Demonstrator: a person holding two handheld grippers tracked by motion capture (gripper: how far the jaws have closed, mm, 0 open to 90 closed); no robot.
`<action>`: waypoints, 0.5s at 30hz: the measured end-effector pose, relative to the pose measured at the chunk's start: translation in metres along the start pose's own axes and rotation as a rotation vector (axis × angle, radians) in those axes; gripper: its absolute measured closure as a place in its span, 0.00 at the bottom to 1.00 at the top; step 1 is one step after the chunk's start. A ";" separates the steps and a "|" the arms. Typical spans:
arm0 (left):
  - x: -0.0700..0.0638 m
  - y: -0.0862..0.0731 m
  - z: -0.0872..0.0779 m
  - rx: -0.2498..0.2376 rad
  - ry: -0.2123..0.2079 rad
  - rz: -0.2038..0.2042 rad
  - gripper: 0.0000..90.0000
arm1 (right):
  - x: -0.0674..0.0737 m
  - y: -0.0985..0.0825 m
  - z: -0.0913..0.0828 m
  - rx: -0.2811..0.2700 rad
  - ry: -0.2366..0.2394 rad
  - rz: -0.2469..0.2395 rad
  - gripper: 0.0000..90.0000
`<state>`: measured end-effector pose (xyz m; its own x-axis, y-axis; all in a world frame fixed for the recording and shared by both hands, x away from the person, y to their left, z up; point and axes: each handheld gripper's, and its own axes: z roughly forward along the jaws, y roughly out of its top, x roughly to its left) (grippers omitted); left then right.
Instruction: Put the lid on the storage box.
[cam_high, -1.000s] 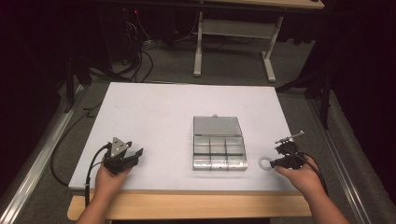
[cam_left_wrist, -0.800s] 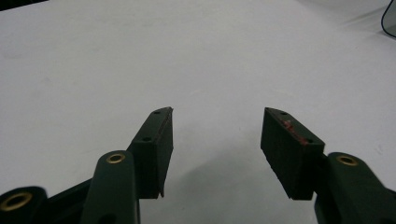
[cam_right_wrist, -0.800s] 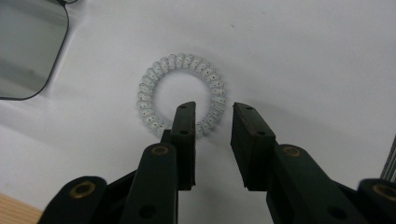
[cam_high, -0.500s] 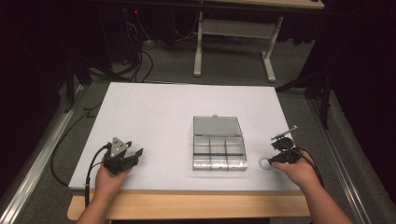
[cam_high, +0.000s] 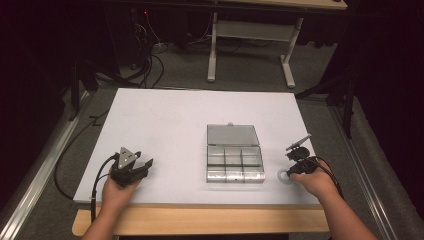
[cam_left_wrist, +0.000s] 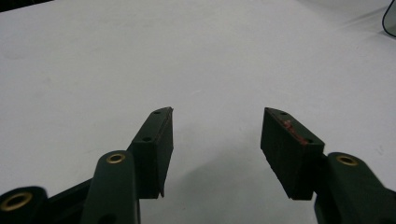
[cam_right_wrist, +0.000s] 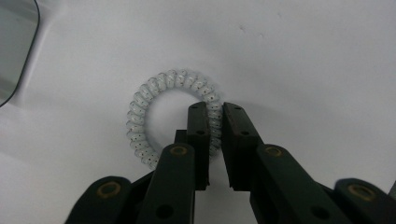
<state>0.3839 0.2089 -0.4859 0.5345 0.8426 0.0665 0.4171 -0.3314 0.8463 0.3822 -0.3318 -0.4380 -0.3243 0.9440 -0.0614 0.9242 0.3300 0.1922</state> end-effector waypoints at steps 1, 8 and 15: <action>0.000 0.000 0.000 0.000 0.000 0.000 0.50 | 0.001 0.000 0.000 0.003 -0.004 -0.005 0.92; 0.000 0.000 0.000 -0.006 -0.001 -0.005 0.50 | -0.002 0.001 -0.004 -0.008 0.012 0.001 0.93; 0.000 0.000 0.000 -0.006 -0.002 -0.006 0.50 | -0.003 0.003 -0.018 -0.031 0.036 0.008 0.93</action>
<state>0.3837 0.2094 -0.4859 0.5335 0.8436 0.0601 0.4157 -0.3234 0.8501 0.3823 -0.3337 -0.4195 -0.3245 0.9456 -0.0248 0.9202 0.3217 0.2232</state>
